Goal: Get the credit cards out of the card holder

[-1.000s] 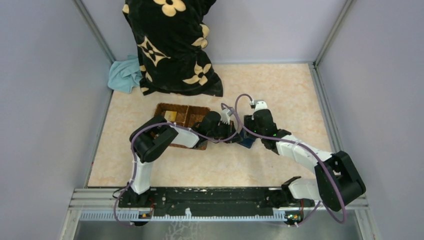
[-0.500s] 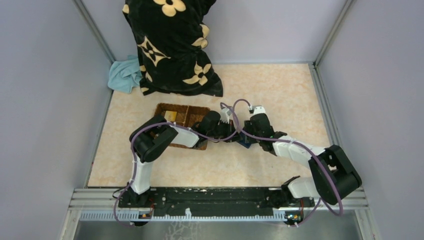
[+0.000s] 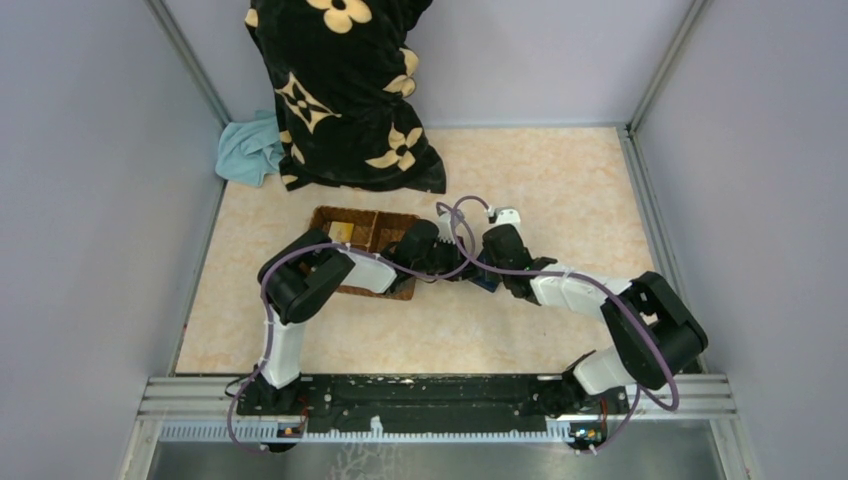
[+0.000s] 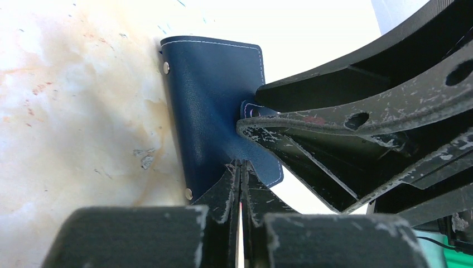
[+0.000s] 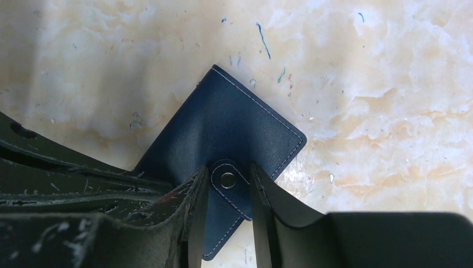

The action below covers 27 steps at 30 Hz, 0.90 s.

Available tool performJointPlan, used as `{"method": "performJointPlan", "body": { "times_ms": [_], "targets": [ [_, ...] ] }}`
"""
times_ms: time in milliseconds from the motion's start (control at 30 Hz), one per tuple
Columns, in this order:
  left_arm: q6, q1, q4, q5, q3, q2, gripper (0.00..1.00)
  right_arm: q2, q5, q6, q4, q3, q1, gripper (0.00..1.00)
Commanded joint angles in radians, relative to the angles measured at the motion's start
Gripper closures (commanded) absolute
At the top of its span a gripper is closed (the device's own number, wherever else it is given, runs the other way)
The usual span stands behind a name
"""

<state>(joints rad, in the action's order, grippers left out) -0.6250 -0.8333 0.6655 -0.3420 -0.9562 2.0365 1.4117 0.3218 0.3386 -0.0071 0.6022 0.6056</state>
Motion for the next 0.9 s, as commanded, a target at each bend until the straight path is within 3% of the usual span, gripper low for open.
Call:
{"method": "performJointPlan", "body": {
  "times_ms": [0,100,267,867],
  "targets": [
    [0.011,0.007,-0.043,0.029,0.005,0.023,0.96,0.085,-0.049,0.077,-0.097,-0.010,0.035,0.83],
    [0.013,0.007,-0.041,0.034,0.013,0.017,0.96,0.080,-0.050,0.090,-0.094,-0.013,0.034,1.00],
    [0.010,0.007,-0.034,0.037,0.030,0.007,0.98,0.018,-0.063,0.114,-0.074,-0.016,0.021,1.00],
    [0.021,0.010,-0.033,0.042,0.047,-0.007,0.98,-0.200,-0.405,0.187,0.067,-0.096,-0.147,1.00]
  ]
}}
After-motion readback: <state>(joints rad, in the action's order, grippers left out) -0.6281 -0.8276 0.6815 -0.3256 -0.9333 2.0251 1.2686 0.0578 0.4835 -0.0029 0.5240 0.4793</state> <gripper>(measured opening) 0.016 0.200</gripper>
